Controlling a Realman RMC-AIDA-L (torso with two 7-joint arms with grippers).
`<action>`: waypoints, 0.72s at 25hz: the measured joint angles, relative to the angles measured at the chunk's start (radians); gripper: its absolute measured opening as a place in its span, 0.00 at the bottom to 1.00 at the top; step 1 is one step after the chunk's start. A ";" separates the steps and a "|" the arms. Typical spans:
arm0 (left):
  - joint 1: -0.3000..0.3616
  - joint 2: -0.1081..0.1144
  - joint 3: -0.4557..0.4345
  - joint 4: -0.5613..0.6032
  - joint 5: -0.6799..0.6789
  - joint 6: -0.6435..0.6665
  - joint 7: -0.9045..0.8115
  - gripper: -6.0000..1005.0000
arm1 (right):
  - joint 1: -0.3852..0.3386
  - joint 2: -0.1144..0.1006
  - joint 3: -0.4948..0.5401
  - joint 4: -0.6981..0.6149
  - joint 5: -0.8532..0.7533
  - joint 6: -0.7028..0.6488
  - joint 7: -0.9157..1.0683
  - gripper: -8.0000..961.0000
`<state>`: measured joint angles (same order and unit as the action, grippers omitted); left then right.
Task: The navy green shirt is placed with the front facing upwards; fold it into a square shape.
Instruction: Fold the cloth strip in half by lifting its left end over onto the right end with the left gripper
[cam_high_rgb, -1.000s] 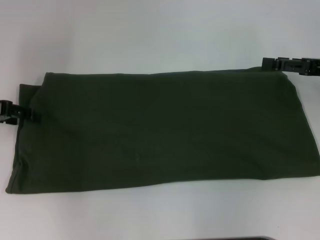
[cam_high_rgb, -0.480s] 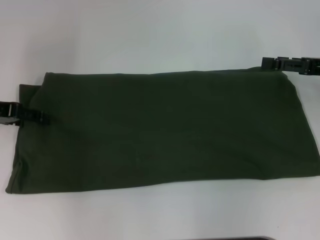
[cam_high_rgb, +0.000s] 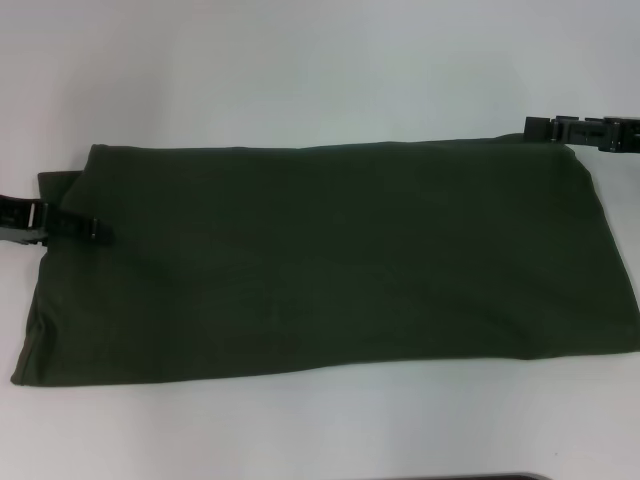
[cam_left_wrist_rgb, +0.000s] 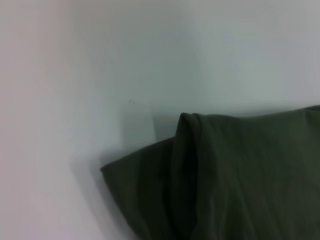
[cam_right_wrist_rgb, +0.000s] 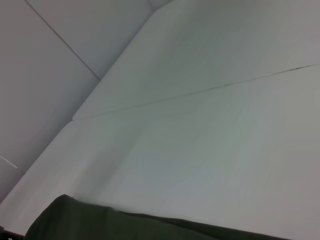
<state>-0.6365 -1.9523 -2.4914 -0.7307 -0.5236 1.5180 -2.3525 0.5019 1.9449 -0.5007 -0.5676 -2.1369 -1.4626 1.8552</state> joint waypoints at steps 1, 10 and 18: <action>0.000 0.000 -0.001 0.000 0.000 0.000 0.000 0.83 | 0.000 0.000 0.001 0.000 0.000 0.000 0.000 0.98; 0.000 0.000 -0.010 -0.001 -0.001 0.001 -0.002 0.80 | -0.002 0.001 0.003 0.000 0.000 -0.002 -0.002 0.98; 0.004 0.003 -0.013 0.000 0.002 0.001 -0.005 0.57 | -0.002 0.005 0.005 0.000 0.000 -0.003 -0.005 0.98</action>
<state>-0.6324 -1.9491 -2.5047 -0.7306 -0.5211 1.5190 -2.3573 0.5001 1.9494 -0.4960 -0.5675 -2.1370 -1.4651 1.8500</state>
